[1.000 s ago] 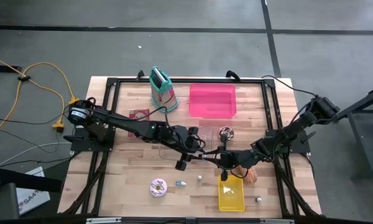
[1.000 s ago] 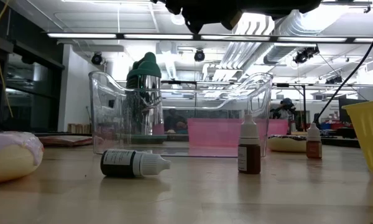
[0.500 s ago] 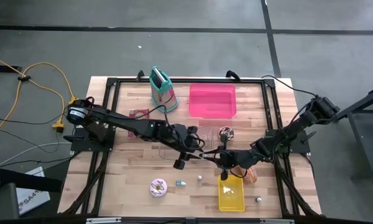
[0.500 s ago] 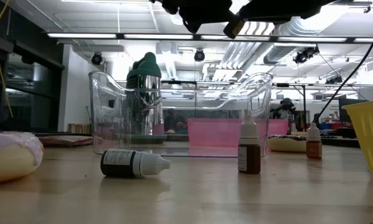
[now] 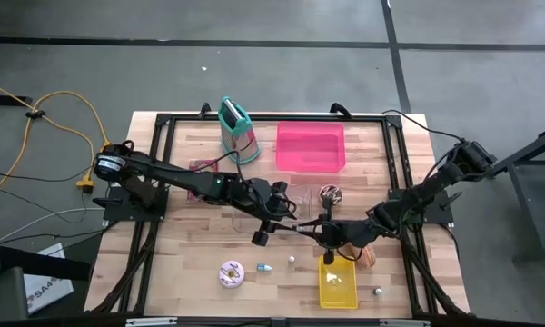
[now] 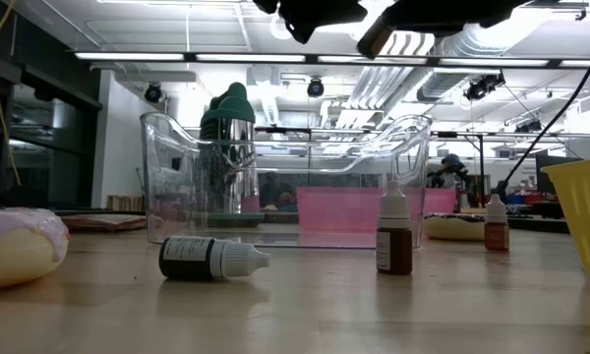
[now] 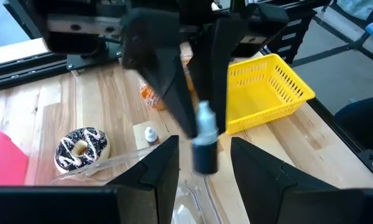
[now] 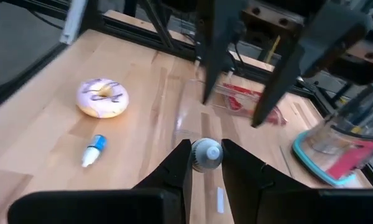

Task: Pick & Place Food Item
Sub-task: Put the top black food coloring bottle into the yellow bin

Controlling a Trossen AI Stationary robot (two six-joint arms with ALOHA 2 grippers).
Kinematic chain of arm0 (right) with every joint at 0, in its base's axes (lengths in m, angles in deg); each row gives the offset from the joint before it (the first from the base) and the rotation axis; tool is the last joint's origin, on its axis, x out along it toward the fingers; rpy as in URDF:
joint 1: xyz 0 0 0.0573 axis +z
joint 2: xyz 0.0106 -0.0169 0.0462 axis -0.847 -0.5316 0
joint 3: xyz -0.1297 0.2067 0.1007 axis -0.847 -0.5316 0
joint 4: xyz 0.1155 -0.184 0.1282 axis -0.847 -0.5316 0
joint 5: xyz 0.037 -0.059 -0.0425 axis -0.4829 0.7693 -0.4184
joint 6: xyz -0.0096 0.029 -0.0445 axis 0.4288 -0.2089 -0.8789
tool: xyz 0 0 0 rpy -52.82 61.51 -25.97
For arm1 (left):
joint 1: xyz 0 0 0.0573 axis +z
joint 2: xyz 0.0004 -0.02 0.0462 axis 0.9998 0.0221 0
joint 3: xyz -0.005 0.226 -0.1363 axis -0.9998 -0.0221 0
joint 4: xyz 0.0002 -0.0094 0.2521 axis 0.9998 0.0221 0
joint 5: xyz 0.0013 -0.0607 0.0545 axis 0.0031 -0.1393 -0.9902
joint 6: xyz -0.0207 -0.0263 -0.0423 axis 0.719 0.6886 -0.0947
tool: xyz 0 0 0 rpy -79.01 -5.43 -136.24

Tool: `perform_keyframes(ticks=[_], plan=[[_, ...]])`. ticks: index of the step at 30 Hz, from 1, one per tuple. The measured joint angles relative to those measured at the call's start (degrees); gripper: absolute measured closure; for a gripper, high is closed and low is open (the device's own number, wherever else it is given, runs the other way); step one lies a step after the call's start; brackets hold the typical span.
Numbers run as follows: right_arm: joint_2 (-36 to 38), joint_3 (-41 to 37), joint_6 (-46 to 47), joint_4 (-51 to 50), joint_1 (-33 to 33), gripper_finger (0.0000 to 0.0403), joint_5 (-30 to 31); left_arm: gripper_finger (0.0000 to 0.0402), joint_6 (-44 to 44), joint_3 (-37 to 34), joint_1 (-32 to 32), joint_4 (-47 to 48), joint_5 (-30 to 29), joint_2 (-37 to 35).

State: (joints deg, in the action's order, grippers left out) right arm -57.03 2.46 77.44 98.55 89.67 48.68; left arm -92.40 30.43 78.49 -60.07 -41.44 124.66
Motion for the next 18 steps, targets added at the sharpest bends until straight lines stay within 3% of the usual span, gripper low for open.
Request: perform_keyframes(ticks=[10, 18], plan=[[4.99, -0.02, 10.09, -8.61, 7.22, 0.0339, 0.65, 0.0260, 0.26, -0.04, 0.00, -0.02, -0.04, 0.00], [5.59, -0.02, 19.84, -14.27, 12.86, 0.0339, -2.43, 0.0260, 0.41, -0.07, 0.00, -0.04, -0.04, -0.02]])
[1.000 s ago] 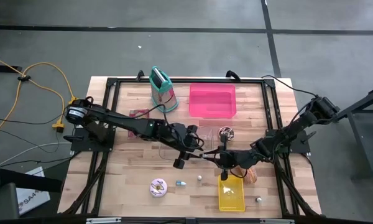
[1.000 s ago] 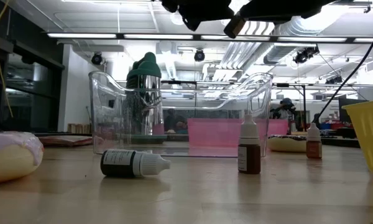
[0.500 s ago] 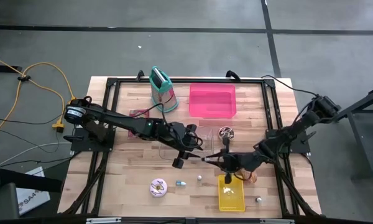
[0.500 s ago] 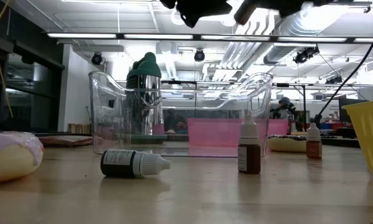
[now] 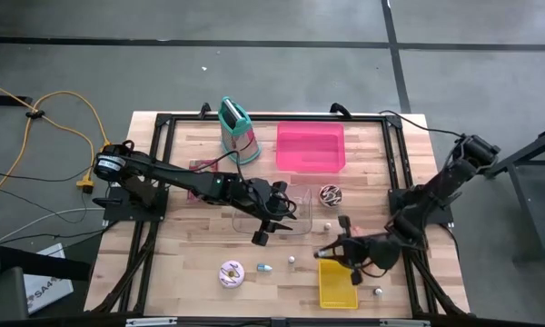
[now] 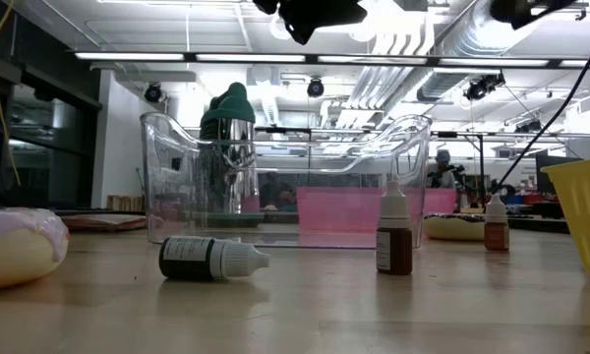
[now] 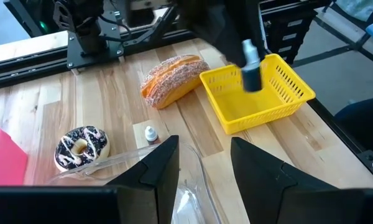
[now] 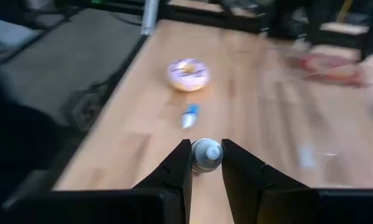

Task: Pick & Place Food Item
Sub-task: Put the top black food coloring bottle into the yellow bin

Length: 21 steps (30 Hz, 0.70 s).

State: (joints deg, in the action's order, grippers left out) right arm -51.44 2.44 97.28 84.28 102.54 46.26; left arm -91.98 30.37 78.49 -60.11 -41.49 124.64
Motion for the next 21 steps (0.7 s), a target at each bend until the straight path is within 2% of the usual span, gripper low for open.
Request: perform_keyframes(ticks=[8, 15, 21], plan=[[-0.01, 0.00, 10.30, -5.11, 4.97, 0.0339, -0.59, 0.0260, 0.58, 0.00, 0.00, -0.02, -0.02, 0.00], [-1.70, 0.00, 18.69, -9.26, 6.63, 0.0339, -0.87, 0.0260, 0.66, 0.00, 0.00, -0.02, -0.02, -0.02], [-5.06, 0.00, 20.69, -9.47, 6.64, 0.0339, -2.84, 0.0260, 0.63, 0.00, 0.00, -0.04, -0.02, -0.02]])
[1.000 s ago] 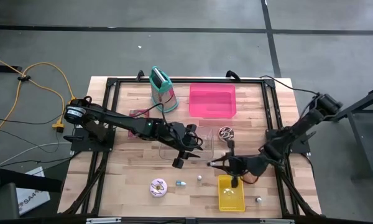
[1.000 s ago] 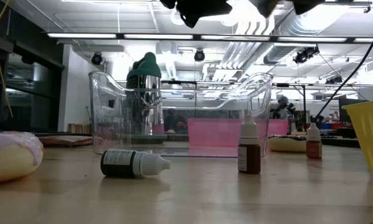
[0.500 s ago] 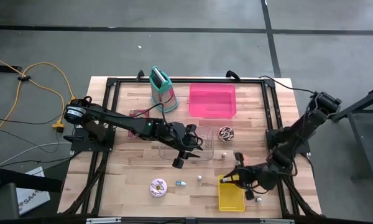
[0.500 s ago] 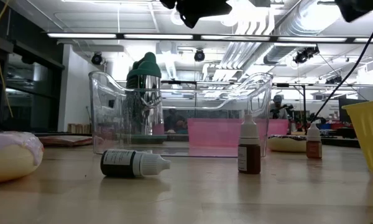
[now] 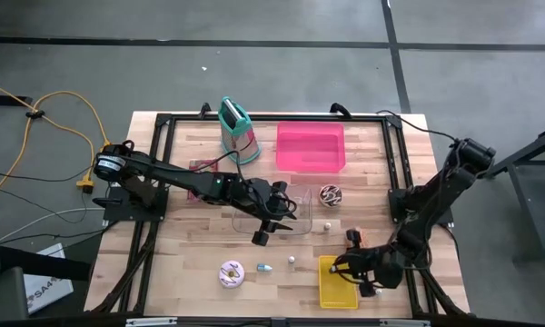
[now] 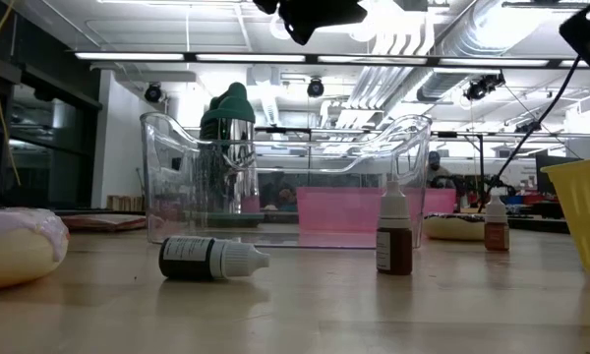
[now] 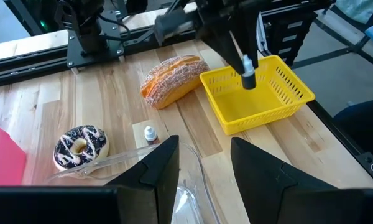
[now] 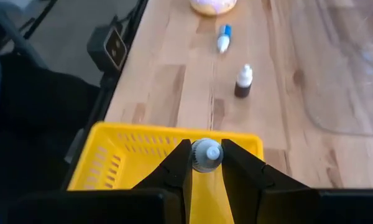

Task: Pick & Place Food Item
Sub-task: Put the top black food coloring bottle into the yellow bin

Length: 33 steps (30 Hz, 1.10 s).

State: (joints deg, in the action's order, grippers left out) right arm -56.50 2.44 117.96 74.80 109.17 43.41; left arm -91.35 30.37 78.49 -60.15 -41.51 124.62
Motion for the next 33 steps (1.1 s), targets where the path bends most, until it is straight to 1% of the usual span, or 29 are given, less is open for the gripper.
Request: perform_keyframes(ticks=[9, 16, 24, 29, 33], plan=[[-5.51, 0.00, 4.37, 0.09, 0.00, 0.0339, -3.69, 0.0260, 0.00, 0.00, 0.00, 0.00, 0.00, 0.00], [-9.25, 0.00, 4.58, 0.13, -0.02, 0.0339, -5.30, 0.0260, 0.00, 0.00, 0.00, 0.00, 0.00, 0.00], [-9.70, 0.04, 4.57, -0.51, -0.07, 0.0339, -5.38, 0.0260, -0.02, 0.00, 0.00, -0.02, 0.00, 0.00], [-9.70, 0.07, 9.27, -5.34, -0.44, 0.0339, -8.20, 0.0260, -0.02, 0.00, 0.00, -0.02, -0.01, 0.00], [-9.70, 0.07, 9.07, -5.88, -0.44, 0.0339, -8.16, 0.0260, -0.02, 0.00, 0.00, 0.00, -0.02, 0.00]])
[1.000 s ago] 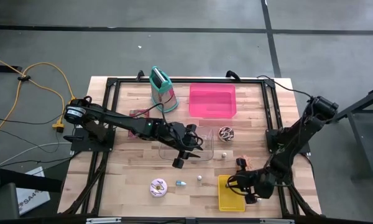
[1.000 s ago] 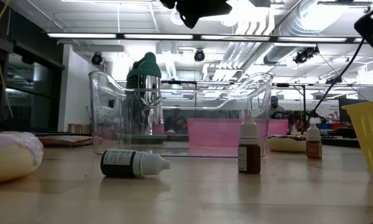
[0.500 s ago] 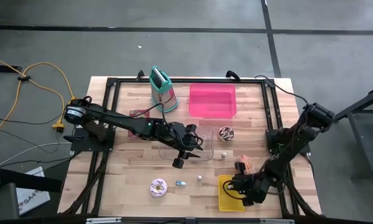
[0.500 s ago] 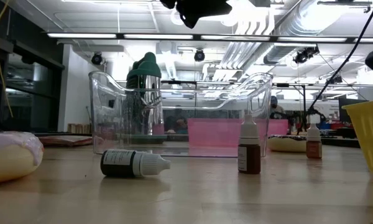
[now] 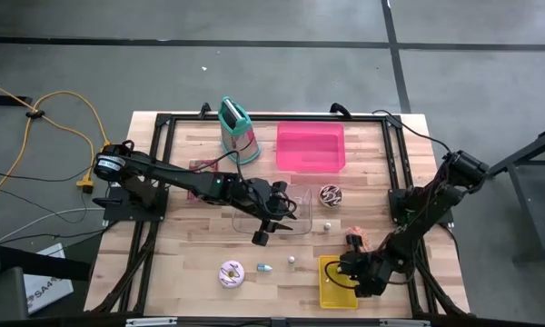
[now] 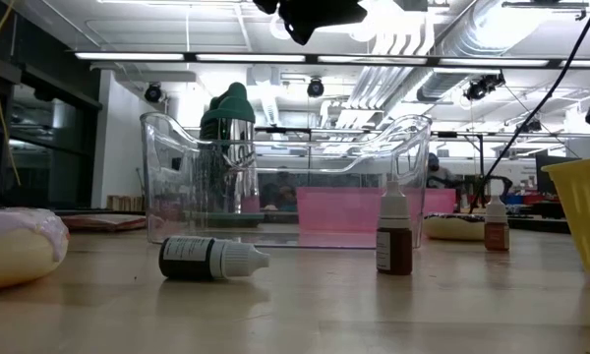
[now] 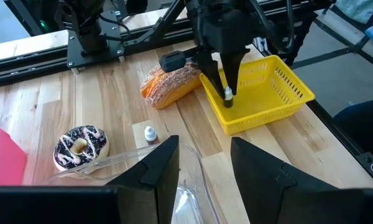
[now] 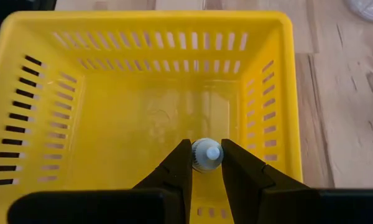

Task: Pick & Place Food Item
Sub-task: Put the top black food coloring bottle into the yellow bin, then put the blue food coloring bottle into the yellow bin

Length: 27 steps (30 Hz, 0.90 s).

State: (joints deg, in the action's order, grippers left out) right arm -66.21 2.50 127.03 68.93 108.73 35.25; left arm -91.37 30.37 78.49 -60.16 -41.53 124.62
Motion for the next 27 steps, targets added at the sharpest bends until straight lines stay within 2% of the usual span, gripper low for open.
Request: perform_keyframes(ticks=[9, 20, 27], plan=[[0.00, 0.00, -0.27, 0.04, 0.00, 0.0336, -0.52, 0.0260, 0.00, 0.00, 0.00, -0.02, 0.02, 0.00], [0.00, 0.00, -0.29, 0.63, 0.00, 0.0298, -0.66, 0.0260, 0.00, 0.00, -0.02, 0.00, 0.02, 0.00], [0.00, 0.00, -0.43, 1.67, 0.00, 0.0288, -0.68, 0.0260, 0.00, 0.00, 0.00, 0.00, 0.01, 0.00]])
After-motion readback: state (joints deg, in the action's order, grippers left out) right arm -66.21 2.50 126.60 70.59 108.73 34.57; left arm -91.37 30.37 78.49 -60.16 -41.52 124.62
